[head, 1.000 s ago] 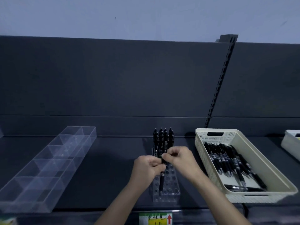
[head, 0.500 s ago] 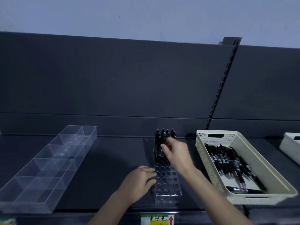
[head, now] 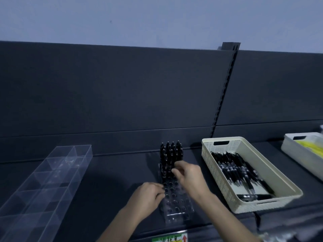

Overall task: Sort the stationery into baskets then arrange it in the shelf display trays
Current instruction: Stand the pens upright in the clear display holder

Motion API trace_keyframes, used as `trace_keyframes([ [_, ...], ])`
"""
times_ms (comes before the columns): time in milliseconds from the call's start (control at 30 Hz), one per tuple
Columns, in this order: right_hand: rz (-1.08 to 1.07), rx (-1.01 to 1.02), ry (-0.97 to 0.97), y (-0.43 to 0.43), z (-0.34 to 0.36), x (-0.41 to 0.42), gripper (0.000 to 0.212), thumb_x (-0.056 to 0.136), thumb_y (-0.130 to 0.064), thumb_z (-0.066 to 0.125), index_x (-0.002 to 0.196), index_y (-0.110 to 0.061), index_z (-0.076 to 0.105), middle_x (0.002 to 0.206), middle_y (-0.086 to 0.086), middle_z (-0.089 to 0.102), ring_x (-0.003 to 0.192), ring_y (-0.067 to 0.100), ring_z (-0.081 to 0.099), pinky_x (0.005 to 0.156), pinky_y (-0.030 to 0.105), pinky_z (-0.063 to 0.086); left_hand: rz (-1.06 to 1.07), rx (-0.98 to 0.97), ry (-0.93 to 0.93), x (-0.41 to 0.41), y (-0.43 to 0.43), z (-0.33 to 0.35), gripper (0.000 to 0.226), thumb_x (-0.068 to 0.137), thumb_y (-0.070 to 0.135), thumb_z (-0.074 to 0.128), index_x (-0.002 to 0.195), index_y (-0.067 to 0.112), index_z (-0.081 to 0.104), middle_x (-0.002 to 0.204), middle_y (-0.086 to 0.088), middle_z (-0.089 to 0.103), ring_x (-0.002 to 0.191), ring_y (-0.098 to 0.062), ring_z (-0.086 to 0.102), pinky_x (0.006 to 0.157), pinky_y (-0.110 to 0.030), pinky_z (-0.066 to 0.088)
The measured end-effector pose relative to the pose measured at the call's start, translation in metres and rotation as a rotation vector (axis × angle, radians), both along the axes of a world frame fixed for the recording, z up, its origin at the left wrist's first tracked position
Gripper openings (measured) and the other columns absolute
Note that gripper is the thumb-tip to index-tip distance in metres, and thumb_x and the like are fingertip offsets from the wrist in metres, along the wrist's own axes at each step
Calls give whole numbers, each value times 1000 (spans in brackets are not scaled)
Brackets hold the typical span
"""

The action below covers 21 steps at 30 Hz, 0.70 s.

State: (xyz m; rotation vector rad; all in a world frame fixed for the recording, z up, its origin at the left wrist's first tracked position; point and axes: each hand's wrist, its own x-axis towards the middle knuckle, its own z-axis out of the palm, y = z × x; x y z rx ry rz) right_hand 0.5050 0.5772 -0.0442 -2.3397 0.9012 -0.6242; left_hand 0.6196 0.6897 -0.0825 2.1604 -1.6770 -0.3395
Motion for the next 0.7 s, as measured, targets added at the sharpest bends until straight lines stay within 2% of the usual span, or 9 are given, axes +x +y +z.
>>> trace_keyframes([
  [67, -40, -14, 3, -8, 7, -24, 27, 90, -19, 59, 114, -9, 64, 106, 5, 70, 98, 17, 65, 90, 26, 49, 28, 29, 8, -2, -6, 1, 31, 96, 21, 47, 76, 6, 66, 91, -6, 67, 85, -13, 61, 86, -31, 49],
  [133, -78, -23, 38, -21, 14, -50, 29, 90, -20, 58, 117, -11, 62, 107, 5, 70, 100, 18, 65, 91, 27, 48, 62, 66, 22, -3, -10, 0, 42, 95, 18, 45, 54, 15, 39, 61, -1, 47, 61, -15, 48, 65, -30, 42],
  [267, -137, -45, 87, -58, 21, -114, 27, 89, -17, 57, 115, -12, 61, 104, 6, 71, 100, 22, 64, 86, 27, 46, 119, 38, -48, -30, -26, 12, 42, 97, 17, 41, 56, 22, 31, 60, 6, 41, 65, -14, 48, 66, -31, 40],
  [333, -178, -23, 131, -78, 28, -144, 23, 89, -16, 55, 110, -10, 61, 101, 7, 70, 97, 23, 63, 79, 26, 41, 134, -146, 75, -60, -44, 26, 33, 96, 17, 45, 70, 32, 56, 78, 11, 58, 75, -5, 52, 78, -26, 48],
  [367, -187, 1, 155, -90, 29, -160, 16, 90, -15, 54, 103, -9, 61, 93, 7, 69, 90, 23, 62, 75, 27, 40, 149, -216, 139, -77, -57, 32, 25, 96, 16, 47, 90, 28, 68, 92, 11, 63, 85, -3, 55, 84, -21, 45],
  [467, -174, 76, 280, -128, 25, -196, 20, 92, -16, 49, 71, -15, 46, 65, -1, 47, 69, 21, 47, 64, 30, 33, 188, -283, 316, -129, -103, 51, 33, 96, 22, 42, 118, 11, 64, 114, 2, 66, 106, -12, 61, 98, -27, 44],
  [533, -134, 140, 346, -150, 17, -211, 18, 92, -19, 48, 76, -12, 48, 72, 4, 49, 74, 22, 48, 62, 29, 32, 225, -279, 448, -159, -133, 58, 34, 97, 17, 43, 127, 11, 57, 107, 3, 66, 98, -12, 61, 87, -20, 48],
  [633, -41, 224, 391, -174, 12, -218, 21, 93, -23, 47, 75, -10, 46, 76, 6, 50, 77, 21, 49, 60, 30, 32, 329, -167, 668, -189, -175, 57, 44, 97, 18, 42, 141, 15, 38, 95, 13, 54, 67, 2, 44, 54, -6, 37],
  [700, 24, 240, 454, -181, 14, -210, 22, 95, -24, 47, 75, -13, 48, 84, 6, 53, 83, 20, 51, 63, 28, 35, 410, -59, 719, -193, -197, 51, 46, 97, 20, 42, 142, 17, 35, 104, 11, 55, 80, -3, 52, 65, -14, 40],
])
